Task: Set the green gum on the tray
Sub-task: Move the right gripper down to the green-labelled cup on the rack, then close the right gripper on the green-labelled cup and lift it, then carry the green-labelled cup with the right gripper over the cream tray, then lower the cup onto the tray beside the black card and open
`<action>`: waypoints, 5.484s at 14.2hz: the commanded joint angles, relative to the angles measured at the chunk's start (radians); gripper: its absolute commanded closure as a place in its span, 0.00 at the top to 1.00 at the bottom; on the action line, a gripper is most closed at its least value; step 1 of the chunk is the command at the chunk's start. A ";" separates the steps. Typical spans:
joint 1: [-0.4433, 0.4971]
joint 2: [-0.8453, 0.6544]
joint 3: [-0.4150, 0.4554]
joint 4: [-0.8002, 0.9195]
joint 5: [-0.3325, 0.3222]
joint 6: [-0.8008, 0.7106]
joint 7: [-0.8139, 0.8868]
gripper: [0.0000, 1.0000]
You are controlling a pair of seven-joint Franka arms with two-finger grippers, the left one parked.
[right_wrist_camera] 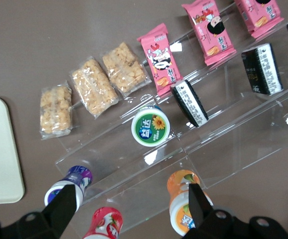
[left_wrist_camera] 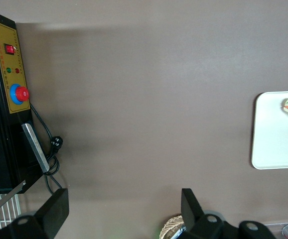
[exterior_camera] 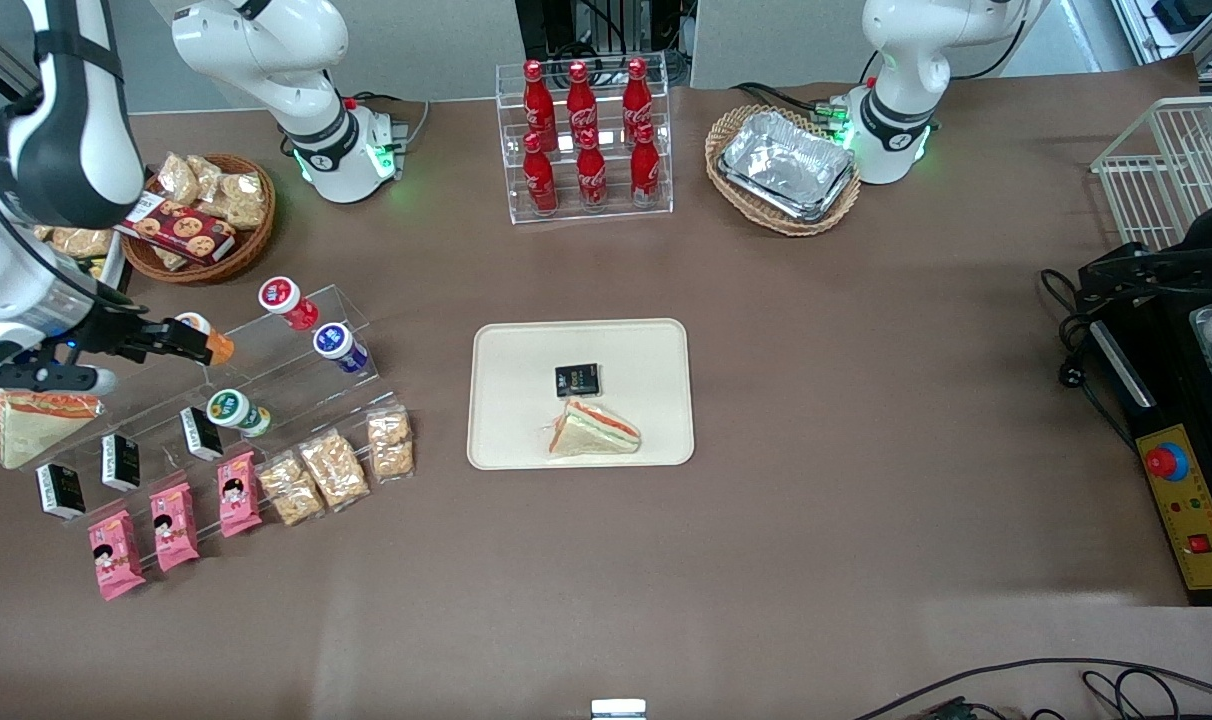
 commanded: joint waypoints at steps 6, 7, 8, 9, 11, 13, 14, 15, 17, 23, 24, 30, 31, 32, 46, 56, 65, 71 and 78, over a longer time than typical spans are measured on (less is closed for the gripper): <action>-0.003 0.070 0.001 -0.075 -0.045 0.200 -0.105 1.00; -0.007 0.080 0.001 -0.085 -0.044 0.225 -0.121 1.00; -0.007 0.093 0.001 -0.086 -0.044 0.242 -0.124 1.00; -0.009 0.113 0.000 -0.092 -0.045 0.266 -0.130 1.00; -0.007 0.130 0.000 -0.146 -0.045 0.369 -0.161 1.00; -0.004 0.140 0.001 -0.201 -0.045 0.464 -0.164 1.00; -0.004 0.143 0.001 -0.220 -0.045 0.493 -0.173 1.00; -0.004 0.150 0.001 -0.229 -0.045 0.518 -0.187 1.00; -0.006 0.172 0.001 -0.229 -0.045 0.541 -0.190 1.00; -0.012 0.161 -0.006 -0.217 -0.044 0.527 -0.248 0.39; -0.010 0.152 -0.022 -0.211 -0.044 0.511 -0.262 0.35; -0.003 0.129 -0.026 0.086 -0.030 0.031 -0.277 0.29; -0.003 0.126 -0.025 0.133 -0.029 -0.037 -0.276 0.29; -0.001 0.123 -0.025 0.189 -0.021 -0.110 -0.276 0.29; 0.017 0.081 0.274 0.466 0.137 -0.472 0.245 0.31; 0.341 0.133 0.313 0.138 0.123 0.039 0.611 0.31; 0.398 0.202 0.311 -0.185 0.044 0.479 0.642 0.31; 0.418 0.379 0.311 -0.180 -0.194 0.671 0.878 0.31; 0.407 0.405 0.311 -0.168 -0.199 0.713 0.913 1.00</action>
